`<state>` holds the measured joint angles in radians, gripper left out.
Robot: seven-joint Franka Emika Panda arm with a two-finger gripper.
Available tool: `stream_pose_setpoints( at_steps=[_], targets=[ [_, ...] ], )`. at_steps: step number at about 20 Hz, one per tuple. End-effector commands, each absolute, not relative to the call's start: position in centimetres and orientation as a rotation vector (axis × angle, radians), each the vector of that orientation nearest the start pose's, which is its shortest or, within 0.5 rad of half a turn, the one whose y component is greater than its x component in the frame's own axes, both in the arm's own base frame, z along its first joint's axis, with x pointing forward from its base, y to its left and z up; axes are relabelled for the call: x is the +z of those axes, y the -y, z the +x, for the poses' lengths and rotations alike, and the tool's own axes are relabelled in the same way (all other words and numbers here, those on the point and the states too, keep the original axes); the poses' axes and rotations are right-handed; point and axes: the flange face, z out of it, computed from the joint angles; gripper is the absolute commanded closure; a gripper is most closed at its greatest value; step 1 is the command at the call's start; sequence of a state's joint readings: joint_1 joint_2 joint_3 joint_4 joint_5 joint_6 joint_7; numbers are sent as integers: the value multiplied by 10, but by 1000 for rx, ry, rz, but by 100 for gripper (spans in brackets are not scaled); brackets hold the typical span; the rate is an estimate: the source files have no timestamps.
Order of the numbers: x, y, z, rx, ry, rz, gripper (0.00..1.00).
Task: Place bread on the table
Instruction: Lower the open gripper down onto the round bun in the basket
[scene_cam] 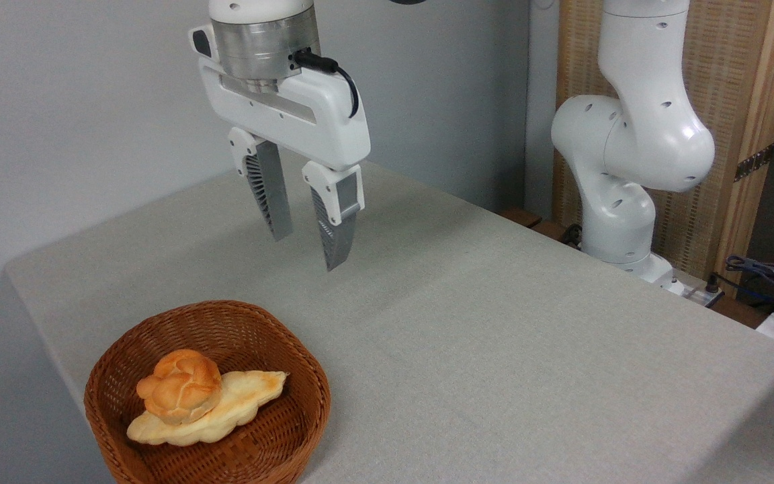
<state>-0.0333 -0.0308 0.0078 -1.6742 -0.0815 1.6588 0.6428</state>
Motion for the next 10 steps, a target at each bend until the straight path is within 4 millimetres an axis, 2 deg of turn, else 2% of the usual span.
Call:
stream_pose_setpoints(
  at_steps=[1, 5, 8, 9, 10],
  targets=[
    [591, 24, 563, -250, -1019, -3045, 0],
    [580, 22, 580, -450, -1143, -2911, 0],
    [562, 21, 605, -578, -1159, -2831, 0],
    [555, 23, 613, -609, -1153, -2818, 0],
    [547, 35, 619, -635, -1175, -2800, 0]
  ],
)
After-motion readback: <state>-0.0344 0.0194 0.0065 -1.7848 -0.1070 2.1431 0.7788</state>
